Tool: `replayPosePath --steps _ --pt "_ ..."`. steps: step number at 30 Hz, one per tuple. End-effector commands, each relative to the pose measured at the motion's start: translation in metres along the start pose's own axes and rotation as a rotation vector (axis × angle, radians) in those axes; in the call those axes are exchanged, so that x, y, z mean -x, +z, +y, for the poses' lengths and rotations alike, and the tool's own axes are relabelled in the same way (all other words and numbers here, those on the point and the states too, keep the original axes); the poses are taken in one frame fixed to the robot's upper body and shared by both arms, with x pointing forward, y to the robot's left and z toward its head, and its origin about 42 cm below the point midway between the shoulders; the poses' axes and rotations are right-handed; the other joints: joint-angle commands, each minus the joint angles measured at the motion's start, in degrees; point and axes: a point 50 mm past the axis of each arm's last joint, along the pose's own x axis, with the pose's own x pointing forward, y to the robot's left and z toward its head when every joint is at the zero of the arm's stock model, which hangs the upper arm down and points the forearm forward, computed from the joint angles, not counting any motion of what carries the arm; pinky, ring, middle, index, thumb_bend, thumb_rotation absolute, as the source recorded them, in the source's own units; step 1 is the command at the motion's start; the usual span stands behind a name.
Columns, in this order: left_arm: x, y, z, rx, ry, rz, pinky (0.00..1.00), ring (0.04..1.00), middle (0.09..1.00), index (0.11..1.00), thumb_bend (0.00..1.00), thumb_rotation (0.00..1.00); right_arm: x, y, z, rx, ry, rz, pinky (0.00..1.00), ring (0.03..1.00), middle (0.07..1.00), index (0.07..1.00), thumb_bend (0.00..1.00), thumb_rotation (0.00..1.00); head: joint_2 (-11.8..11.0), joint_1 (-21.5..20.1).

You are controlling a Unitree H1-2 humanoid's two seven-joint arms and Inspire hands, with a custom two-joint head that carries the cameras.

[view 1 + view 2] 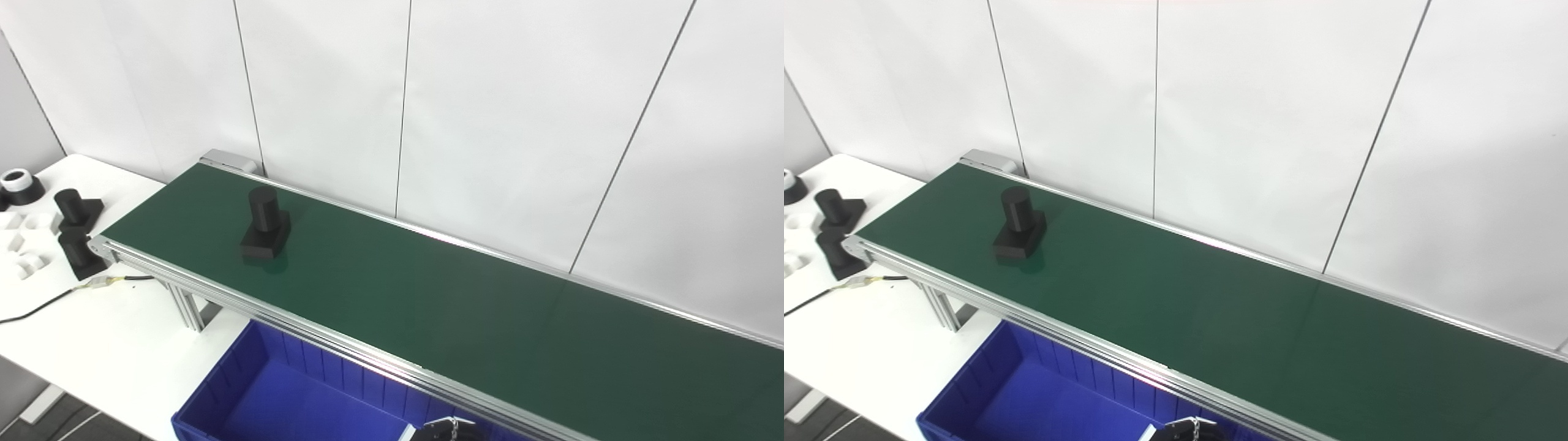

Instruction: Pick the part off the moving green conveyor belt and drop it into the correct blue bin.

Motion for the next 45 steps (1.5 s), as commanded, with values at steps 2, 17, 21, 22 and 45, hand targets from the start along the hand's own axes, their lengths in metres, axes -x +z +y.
replayPosePath --steps 2,17,21,22,45 --pt "-0.0069 0.0097 -0.0042 0.008 -0.009 -0.061 0.68 0.664 0.652 0.627 0.8 0.0 -0.0057 0.0089 0.0 -0.015 0.003 -0.066 0.72 0.836 0.883 0.852 0.57 0.03 -0.4 -0.4" --pt "-0.0081 0.0075 -0.0028 0.012 -0.022 -0.052 0.66 0.651 0.65 0.626 0.81 0.0 -0.0063 0.0067 0.0001 -0.019 0.01 -0.058 0.71 0.819 0.881 0.808 0.55 0.0 -1.8 -1.2" --pt "-0.0086 0.0075 -0.0026 0.013 -0.022 -0.051 0.66 0.645 0.648 0.62 0.81 0.0 -0.0071 0.0065 0.0015 -0.016 0.008 -0.057 0.71 0.818 0.874 0.807 0.55 0.0 -2.0 -1.5" --pt "-0.0086 0.0074 -0.0026 0.013 -0.021 -0.051 0.65 0.644 0.647 0.62 0.81 0.0 -0.0071 0.0067 0.0015 -0.014 0.008 -0.058 0.7 0.821 0.872 0.806 0.55 0.0 -2.0 -1.6" --pt "-0.0081 0.0058 -0.0028 0.019 -0.027 -0.045 0.65 0.643 0.644 0.615 0.8 0.0 -0.006 0.0055 0.0018 -0.026 -0.001 -0.052 0.69 0.817 0.862 0.808 0.56 0.0 -1.6 -4.2"
